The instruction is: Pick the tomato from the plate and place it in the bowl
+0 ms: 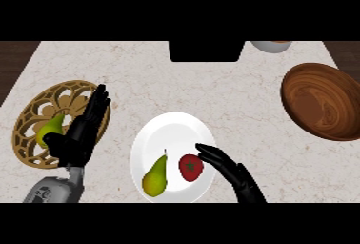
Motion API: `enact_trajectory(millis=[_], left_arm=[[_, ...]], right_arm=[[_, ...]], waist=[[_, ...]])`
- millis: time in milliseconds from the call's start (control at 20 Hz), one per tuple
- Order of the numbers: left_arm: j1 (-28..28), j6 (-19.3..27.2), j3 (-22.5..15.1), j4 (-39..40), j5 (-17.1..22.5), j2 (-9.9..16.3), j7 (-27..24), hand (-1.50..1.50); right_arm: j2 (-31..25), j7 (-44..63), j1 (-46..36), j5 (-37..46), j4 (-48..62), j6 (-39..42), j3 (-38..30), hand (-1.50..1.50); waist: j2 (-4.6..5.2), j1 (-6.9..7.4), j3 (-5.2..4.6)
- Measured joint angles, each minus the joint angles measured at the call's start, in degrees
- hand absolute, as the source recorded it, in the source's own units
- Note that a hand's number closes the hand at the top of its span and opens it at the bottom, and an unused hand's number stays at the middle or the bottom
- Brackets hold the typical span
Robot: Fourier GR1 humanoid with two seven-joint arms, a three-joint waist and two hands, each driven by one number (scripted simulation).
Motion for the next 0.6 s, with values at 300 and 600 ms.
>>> enact_trajectory(millis=[300,600], left_arm=[[-0.3,0.1,0.5,0.1,-0.8,-1.1,0.8,0.0],[-0.9,-0.2,0.5,0.3,-1.6,-2.3,1.4,0.0]], right_arm=[[-2.3,18.1,-1.7,10.4,-9.9,-1.5,0.5,-1.5],[-2.4,36.9,-7.9,12.4,-14.1,6.2,-1.0,-1.5]], waist=[[-0.08,-0.16,-0.06],[-0.03,0.22,-0.05]])
